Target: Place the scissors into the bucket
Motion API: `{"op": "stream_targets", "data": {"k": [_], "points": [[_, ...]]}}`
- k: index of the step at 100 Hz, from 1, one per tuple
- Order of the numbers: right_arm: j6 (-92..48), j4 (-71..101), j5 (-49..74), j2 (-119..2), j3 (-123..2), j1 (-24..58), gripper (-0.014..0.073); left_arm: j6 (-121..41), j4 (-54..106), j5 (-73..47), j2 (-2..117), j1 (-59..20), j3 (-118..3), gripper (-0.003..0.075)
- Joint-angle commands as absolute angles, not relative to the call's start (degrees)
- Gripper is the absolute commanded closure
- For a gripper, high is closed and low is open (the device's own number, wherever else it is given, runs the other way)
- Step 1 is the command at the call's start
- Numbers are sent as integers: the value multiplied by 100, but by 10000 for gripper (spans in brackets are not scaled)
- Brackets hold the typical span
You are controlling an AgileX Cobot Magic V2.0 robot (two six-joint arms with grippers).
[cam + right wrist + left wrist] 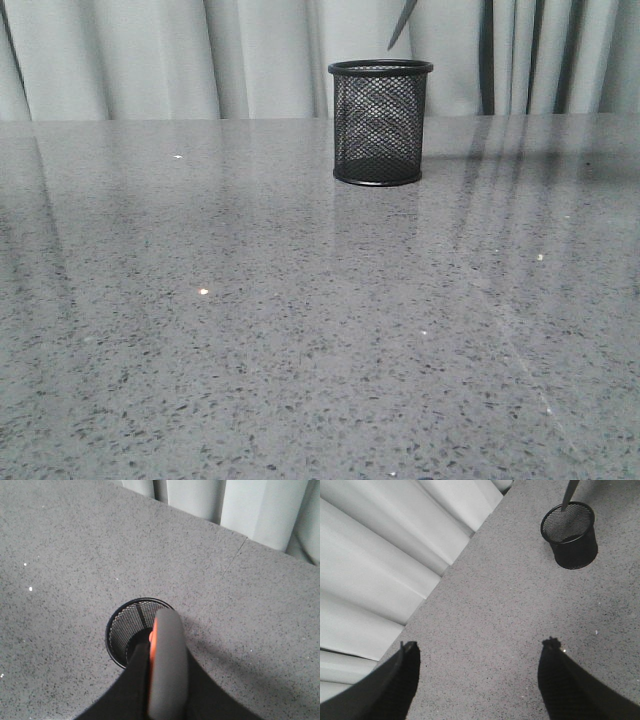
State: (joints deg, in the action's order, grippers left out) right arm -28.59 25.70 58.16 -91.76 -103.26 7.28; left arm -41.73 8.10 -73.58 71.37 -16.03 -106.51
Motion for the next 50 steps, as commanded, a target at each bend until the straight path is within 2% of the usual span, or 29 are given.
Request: {"op": "stream_targets", "data": {"k": [1,50], "points": [[-2842,2645,5804,-9188,-10731,717,638,-4101,923,-7143,7018,-1588,-10805,261],[-2842,2390,5696,-9807,-10834,1120,638,-4101,961,-7143,7041,-1588,-10805,261]]}}
